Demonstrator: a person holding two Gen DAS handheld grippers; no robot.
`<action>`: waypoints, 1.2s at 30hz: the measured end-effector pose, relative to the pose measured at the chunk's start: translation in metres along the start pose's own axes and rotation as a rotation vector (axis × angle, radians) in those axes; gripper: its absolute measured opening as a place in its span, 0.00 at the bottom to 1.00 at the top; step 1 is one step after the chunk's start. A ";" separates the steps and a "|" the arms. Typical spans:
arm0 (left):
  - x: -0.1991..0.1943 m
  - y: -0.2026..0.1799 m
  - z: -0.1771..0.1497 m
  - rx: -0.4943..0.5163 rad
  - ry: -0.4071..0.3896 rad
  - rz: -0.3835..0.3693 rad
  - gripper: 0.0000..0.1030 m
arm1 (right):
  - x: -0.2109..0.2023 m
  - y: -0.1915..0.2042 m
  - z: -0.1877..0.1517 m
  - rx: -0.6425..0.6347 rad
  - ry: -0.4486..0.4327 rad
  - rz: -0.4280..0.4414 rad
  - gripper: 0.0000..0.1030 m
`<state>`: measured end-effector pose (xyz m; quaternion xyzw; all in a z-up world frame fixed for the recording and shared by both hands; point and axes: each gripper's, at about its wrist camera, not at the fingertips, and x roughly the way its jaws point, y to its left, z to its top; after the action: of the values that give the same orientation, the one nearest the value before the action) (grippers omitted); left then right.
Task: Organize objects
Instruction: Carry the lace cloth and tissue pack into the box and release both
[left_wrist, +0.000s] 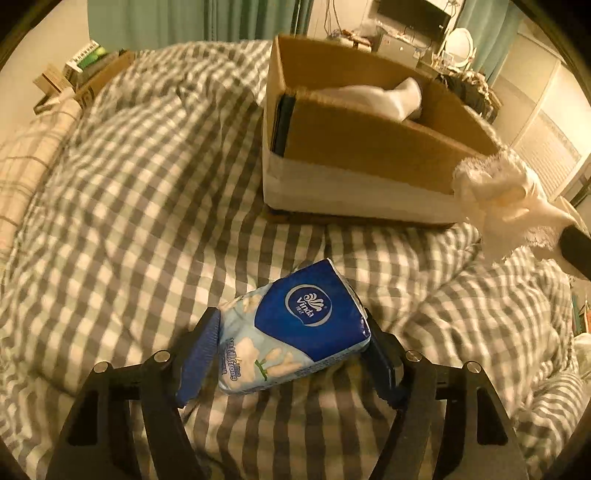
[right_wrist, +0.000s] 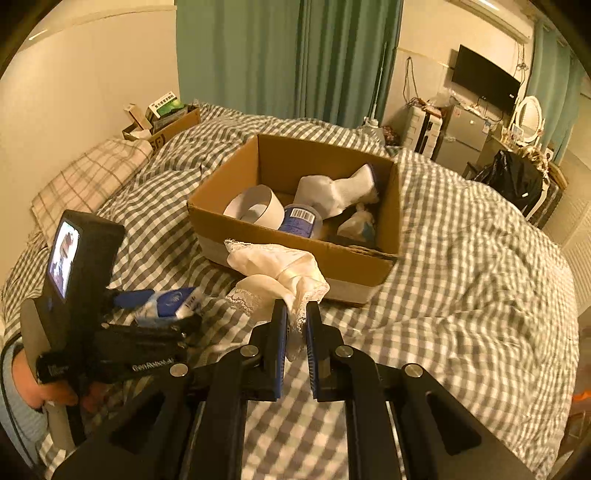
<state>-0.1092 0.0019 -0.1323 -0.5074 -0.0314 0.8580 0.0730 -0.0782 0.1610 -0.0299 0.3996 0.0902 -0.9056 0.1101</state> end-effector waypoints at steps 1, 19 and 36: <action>-0.010 -0.002 -0.001 -0.005 -0.016 -0.002 0.72 | -0.006 -0.001 -0.001 0.000 -0.006 -0.002 0.09; -0.128 -0.047 0.106 0.123 -0.312 0.004 0.71 | -0.092 -0.049 0.095 0.026 -0.277 -0.049 0.09; -0.024 -0.055 0.181 0.190 -0.277 0.081 0.71 | 0.061 -0.090 0.134 0.089 -0.162 0.031 0.07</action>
<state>-0.2515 0.0566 -0.0170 -0.3758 0.0604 0.9212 0.0811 -0.2370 0.2057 0.0211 0.3308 0.0345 -0.9363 0.1130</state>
